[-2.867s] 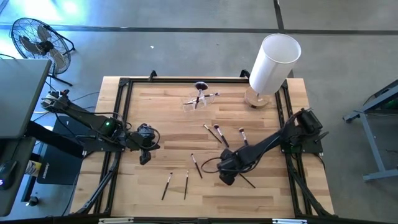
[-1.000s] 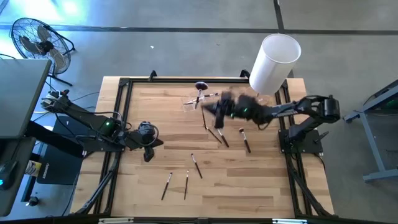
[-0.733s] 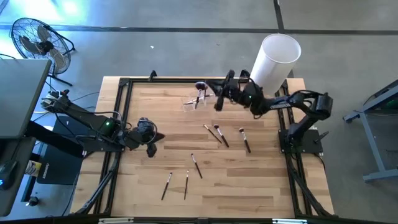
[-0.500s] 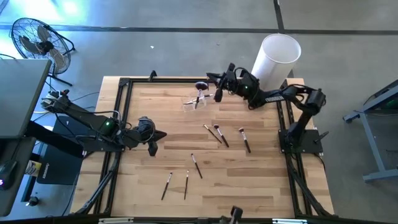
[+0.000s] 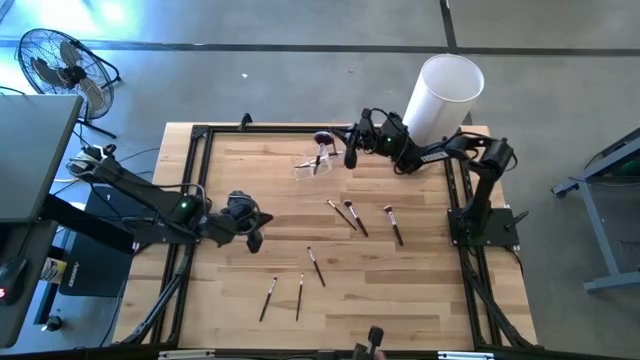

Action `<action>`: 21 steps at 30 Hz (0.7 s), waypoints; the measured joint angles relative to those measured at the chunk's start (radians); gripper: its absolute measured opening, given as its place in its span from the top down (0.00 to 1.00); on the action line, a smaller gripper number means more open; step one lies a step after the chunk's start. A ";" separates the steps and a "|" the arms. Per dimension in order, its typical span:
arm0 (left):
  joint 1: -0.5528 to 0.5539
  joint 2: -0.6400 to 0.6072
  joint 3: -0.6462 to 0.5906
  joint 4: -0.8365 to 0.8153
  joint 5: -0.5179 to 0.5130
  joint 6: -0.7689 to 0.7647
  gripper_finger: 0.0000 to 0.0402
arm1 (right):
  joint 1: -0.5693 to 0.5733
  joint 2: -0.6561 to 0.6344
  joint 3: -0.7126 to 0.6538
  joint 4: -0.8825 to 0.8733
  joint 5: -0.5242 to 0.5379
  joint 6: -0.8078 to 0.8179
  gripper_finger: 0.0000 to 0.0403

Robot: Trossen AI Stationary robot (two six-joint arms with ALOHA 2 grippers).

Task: Put items in baskets/containers
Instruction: Put the black eyeshadow brush into the transparent organizer

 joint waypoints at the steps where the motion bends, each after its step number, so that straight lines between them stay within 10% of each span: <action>1: 0.000 0.008 0.000 -0.001 -0.003 0.000 1.00 | 0.000 -0.004 0.000 -0.026 -0.004 -0.015 1.00; 21: 0.000 0.050 0.000 0.016 0.128 0.008 0.74 | 0.044 -0.230 0.000 -0.389 0.068 -0.055 0.74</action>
